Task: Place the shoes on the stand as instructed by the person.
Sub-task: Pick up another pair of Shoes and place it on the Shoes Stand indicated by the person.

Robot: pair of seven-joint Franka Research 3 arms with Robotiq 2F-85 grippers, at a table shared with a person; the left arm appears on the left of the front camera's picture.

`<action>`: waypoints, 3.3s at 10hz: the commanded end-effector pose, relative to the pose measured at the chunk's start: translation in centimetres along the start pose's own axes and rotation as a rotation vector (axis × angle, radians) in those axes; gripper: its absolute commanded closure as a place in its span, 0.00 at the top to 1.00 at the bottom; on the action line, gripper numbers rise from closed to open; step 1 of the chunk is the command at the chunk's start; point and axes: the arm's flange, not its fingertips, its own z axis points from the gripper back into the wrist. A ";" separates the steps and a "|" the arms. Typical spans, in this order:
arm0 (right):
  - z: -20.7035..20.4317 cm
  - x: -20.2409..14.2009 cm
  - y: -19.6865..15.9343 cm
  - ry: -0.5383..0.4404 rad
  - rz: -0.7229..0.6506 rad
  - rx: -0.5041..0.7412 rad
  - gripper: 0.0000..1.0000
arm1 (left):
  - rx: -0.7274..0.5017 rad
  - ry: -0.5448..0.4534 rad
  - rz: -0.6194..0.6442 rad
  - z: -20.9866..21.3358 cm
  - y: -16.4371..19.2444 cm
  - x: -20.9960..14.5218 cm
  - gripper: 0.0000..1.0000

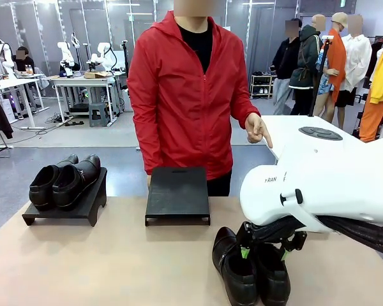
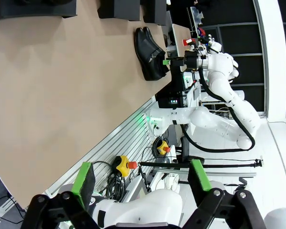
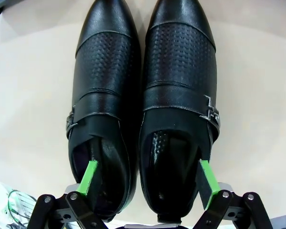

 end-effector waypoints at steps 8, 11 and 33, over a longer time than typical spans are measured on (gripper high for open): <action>-3.0 -0.2 1.4 0.076 0.120 -0.046 1.00 | -0.008 0.004 -0.016 -0.2 -0.2 -0.4 1.00; -3.4 -0.7 1.8 0.097 0.173 -0.030 1.00 | -0.008 0.004 -0.016 -0.2 -0.2 -0.4 1.00; -1.9 -1.3 2.9 0.166 0.292 -0.009 0.92 | -0.008 0.004 -0.016 -0.2 -0.2 -0.4 1.00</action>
